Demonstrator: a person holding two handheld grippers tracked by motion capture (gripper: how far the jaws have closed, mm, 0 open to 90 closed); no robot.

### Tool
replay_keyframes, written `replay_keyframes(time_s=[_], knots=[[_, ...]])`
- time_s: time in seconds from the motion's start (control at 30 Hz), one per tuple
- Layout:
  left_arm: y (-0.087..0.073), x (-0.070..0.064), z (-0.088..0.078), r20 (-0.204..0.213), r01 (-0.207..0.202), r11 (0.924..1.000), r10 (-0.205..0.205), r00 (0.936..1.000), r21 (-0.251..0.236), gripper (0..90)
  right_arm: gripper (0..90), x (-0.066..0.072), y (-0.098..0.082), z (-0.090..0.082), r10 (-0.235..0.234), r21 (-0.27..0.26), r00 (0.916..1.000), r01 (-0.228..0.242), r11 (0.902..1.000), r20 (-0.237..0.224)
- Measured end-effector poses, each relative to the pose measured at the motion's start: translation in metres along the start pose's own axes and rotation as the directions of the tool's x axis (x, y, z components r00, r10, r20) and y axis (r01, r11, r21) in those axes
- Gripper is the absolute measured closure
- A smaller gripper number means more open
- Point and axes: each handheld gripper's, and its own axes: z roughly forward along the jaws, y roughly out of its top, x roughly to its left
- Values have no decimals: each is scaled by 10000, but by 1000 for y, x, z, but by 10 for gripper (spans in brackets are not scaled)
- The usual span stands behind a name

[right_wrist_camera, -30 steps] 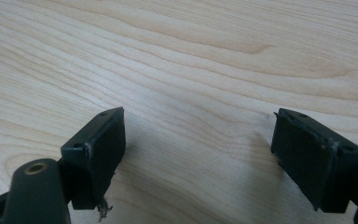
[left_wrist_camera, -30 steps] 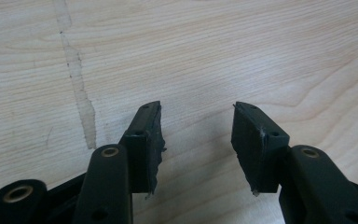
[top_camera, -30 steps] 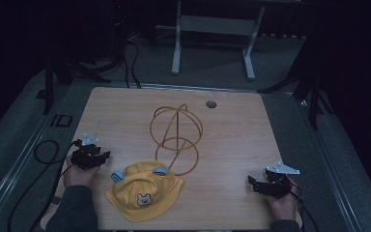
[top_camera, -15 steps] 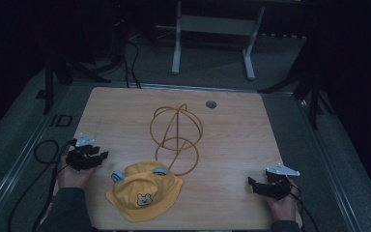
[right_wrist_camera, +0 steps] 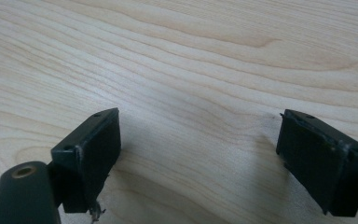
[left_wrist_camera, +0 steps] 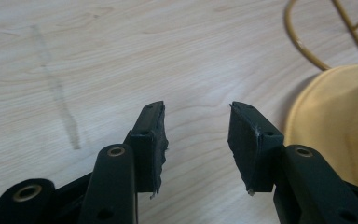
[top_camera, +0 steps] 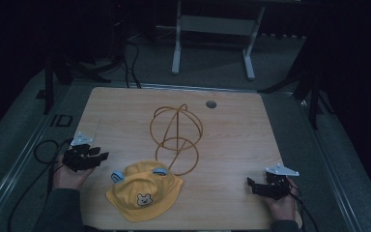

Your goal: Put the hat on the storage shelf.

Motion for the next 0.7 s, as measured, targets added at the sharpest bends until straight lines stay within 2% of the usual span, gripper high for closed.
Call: replay_keyframes(time_s=[0.23, 0.33, 0.57, 0.7], knots=[[8, -9, -7, 428, -343, 9994, 340, 9985, 55, 556, 137, 0, 0, 0, 4, 0, 10000, -4, 10000, 2], [10, -13, -9, 426, -503, 9987, 498, 9979, 102, 560, 137, 1, -1, -1, 54, 6, 10000, -54, 10000, 47], [15, -28, -15, 884, -799, 9968, 791, 9929, 63, 570, 138, 2, -4, -4, 110, 4, 9999, -110, 9999, 95], [18, -36, -17, 1226, -994, 9949, 966, 9877, 171, 578, 137, 2, -5, -5, 120, 4, 9999, -120, 9999, 108]])
